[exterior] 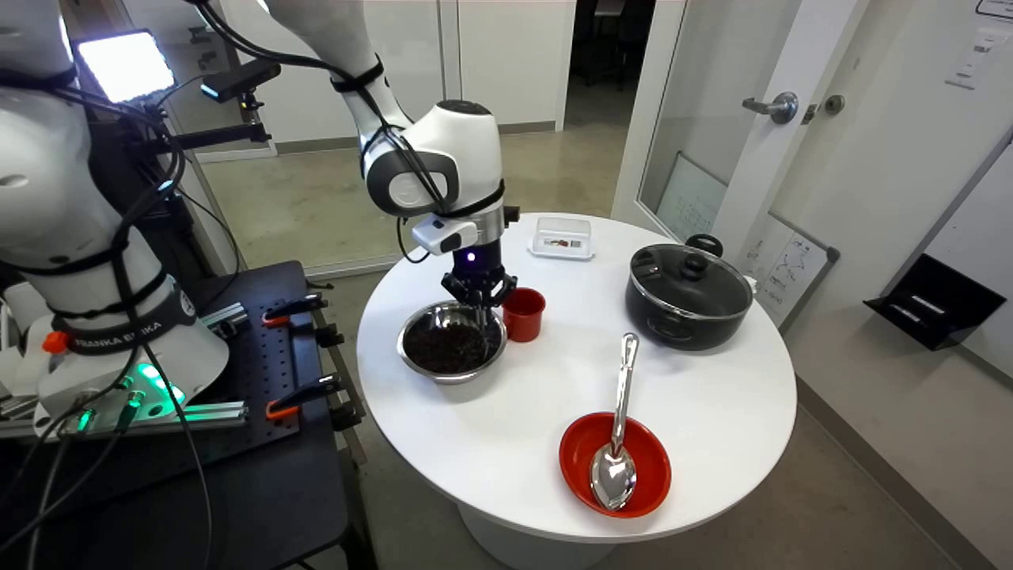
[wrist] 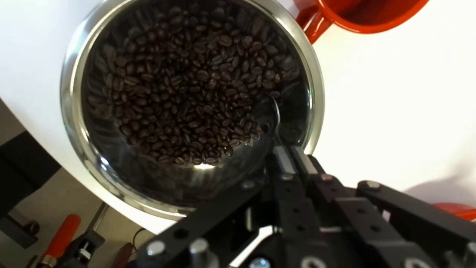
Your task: Use the small spoon to stir the contents in the silver bowl, then put the spoon in the cup
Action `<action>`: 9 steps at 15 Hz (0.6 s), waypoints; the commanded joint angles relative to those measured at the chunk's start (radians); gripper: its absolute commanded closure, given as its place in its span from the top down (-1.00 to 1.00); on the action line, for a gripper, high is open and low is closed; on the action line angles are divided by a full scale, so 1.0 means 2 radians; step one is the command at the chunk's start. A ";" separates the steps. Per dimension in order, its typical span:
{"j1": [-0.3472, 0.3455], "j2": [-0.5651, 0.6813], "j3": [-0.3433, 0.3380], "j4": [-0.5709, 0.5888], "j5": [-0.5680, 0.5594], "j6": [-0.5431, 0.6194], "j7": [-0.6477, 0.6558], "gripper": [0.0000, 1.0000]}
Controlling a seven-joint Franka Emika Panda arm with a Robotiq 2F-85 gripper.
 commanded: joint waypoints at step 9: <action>-0.011 -0.008 0.040 -0.008 0.020 -0.010 0.015 -0.98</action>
